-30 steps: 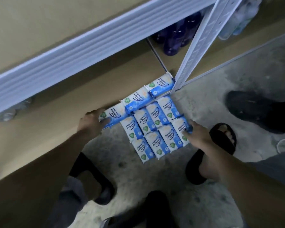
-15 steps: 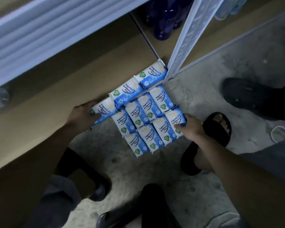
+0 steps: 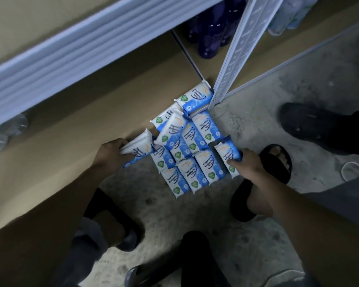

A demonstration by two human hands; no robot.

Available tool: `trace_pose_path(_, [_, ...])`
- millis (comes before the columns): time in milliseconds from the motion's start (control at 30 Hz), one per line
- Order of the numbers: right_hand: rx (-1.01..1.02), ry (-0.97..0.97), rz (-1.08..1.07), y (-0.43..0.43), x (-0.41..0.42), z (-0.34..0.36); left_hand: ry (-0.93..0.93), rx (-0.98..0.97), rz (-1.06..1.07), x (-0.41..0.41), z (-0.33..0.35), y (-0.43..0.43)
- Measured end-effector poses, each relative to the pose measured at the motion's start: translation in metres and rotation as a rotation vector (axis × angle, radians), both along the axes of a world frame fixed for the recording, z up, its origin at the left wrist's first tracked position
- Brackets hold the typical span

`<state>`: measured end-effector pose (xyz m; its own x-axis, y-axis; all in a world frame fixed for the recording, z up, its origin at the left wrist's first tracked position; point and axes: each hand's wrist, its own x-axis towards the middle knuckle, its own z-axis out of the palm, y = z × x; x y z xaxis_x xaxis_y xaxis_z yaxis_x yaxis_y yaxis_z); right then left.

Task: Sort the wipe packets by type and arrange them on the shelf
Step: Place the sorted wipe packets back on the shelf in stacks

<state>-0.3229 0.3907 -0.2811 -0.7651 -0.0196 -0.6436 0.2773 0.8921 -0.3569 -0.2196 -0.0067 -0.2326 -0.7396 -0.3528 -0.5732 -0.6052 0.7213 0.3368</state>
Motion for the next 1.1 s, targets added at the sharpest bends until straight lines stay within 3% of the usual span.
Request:
trace_pose_path(133, [0.052, -0.006, -0.077, 0.007, 0.010, 0.014, -0.014, -0.004, 0.084, 0.013, 0.017, 0.000])
trace_pose_path(300, [-0.049, 0.036, -0.125, 0.000, 0.023, 0.048, 0.044, 0.017, 0.189, 0.031, 0.048, 0.018])
trace_pose_path(467, [-0.222, 0.166, -0.102, -0.024, 0.034, 0.102, 0.185, 0.140, 0.252, 0.043, 0.088, 0.046])
trace_pose_path(800, [-0.581, 0.377, 0.051, -0.058, 0.040, 0.266, 0.558, 0.418, 0.087, 0.043, 0.227, 0.086])
trace_pose_path(1100, [-0.858, 0.534, 0.050, -0.103, 0.014, 0.379, 0.866, 0.518, 0.225, 0.029, 0.326, 0.075])
